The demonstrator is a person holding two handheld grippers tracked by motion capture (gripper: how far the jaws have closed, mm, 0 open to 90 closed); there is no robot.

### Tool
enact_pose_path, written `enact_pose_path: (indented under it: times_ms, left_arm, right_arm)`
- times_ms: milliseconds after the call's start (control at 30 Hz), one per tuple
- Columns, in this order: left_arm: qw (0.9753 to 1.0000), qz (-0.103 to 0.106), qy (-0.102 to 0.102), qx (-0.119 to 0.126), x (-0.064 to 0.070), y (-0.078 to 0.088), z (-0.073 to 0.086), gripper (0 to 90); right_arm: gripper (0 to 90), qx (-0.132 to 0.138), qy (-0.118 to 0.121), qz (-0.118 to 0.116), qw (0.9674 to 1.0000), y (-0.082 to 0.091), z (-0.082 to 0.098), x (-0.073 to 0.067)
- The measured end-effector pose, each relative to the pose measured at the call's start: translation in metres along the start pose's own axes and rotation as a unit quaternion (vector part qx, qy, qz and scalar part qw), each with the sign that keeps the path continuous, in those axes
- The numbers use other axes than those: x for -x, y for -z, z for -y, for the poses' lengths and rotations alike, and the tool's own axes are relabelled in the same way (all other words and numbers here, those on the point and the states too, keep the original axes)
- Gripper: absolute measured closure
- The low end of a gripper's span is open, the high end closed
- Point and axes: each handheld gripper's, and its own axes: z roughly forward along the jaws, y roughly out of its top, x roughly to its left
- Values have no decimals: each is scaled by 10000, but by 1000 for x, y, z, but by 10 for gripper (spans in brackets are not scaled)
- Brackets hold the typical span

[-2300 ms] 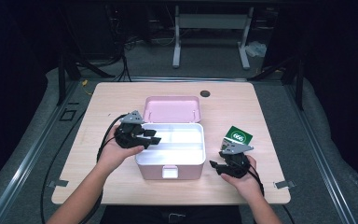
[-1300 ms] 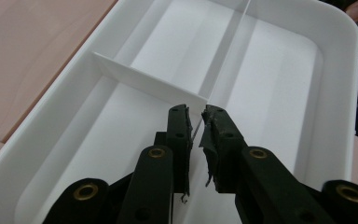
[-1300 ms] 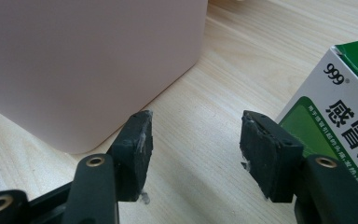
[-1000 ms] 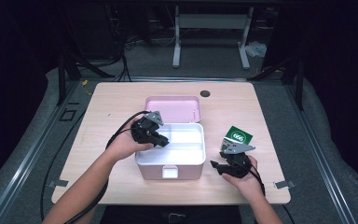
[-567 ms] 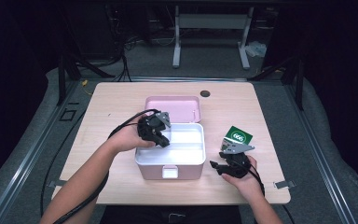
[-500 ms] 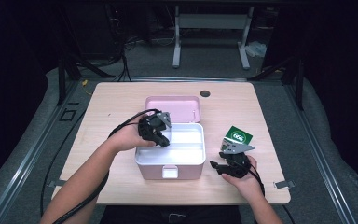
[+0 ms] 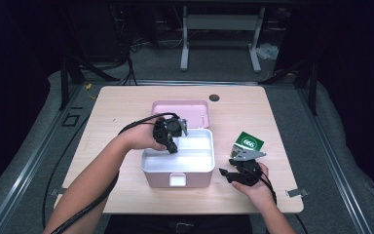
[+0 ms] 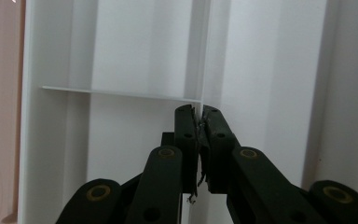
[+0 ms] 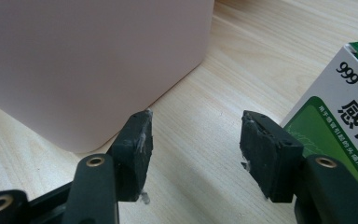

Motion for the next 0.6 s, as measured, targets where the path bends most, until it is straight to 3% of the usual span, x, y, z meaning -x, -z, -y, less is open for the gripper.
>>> enact_pose_path:
  times_ms: [267, 600]
  left_arm:
    - [9991, 42, -160, -394, 0, -1, -10, 877]
    - [9977, 127, -263, -619, -2, -7, -17, 875]
  right_arm:
    - [435, -4, 15, -7, 10000, 0, 0, 0]
    - [435, 5, 11, -20, 10000, 0, 0, 0]
